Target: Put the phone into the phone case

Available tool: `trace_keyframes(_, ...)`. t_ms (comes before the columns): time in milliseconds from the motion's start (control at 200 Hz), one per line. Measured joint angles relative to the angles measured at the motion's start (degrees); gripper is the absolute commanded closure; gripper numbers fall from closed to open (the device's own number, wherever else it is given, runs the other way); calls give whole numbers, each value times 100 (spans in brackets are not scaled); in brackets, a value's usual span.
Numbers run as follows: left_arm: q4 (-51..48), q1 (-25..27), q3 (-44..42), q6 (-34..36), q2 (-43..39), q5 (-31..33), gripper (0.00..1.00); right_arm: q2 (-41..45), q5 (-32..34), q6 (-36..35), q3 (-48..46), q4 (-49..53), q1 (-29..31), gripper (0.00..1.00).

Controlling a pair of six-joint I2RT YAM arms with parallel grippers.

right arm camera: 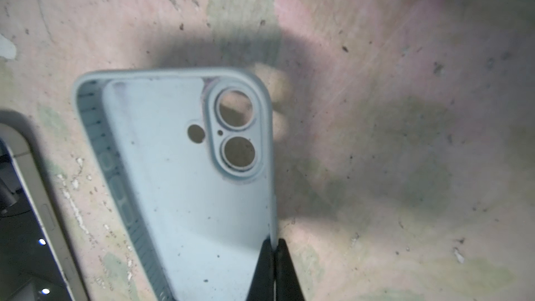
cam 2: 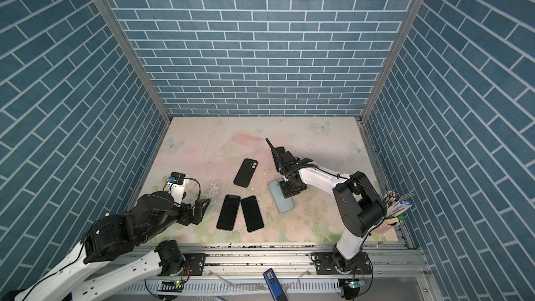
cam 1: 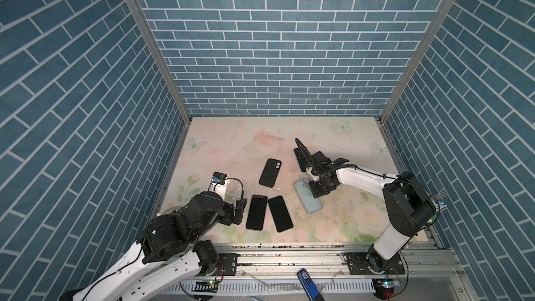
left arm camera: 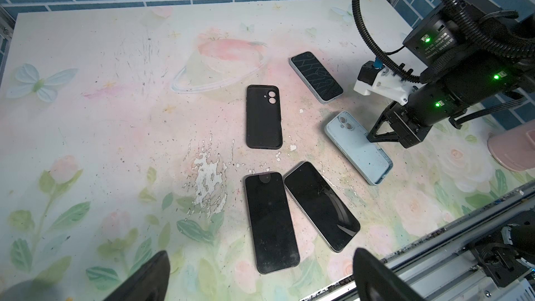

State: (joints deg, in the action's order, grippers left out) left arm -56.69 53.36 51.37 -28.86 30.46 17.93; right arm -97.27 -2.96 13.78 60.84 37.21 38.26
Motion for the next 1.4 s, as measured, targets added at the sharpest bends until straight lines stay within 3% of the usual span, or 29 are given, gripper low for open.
trace_keyframes(725, 0, 0, 0, -2, 0, 0, 0, -380, 186, -227, 459, 273, 291, 94)
trace_keyframes(765, 0, 0, 0, -2, 0, 0, 0, -382, 192, -227, 479, 289, 308, 89)
trace_keyframes(865, 0, 0, 0, -2, 0, 0, 0, -385, 245, -262, 518, 313, 354, 64)
trace_keyframes(955, 0, 0, 0, -2, -7, 0, 0, -385, 337, -249, 531, 354, 428, 50)
trace_keyframes(1270, 0, 0, -4, -2, -28, 0, 0, -175, 337, 105, 527, 361, 1370, 44)
trace_keyframes(1400, 2, 0, -11, -2, -42, -2, 1, -85, 175, 483, 520, 221, 1836, 34)
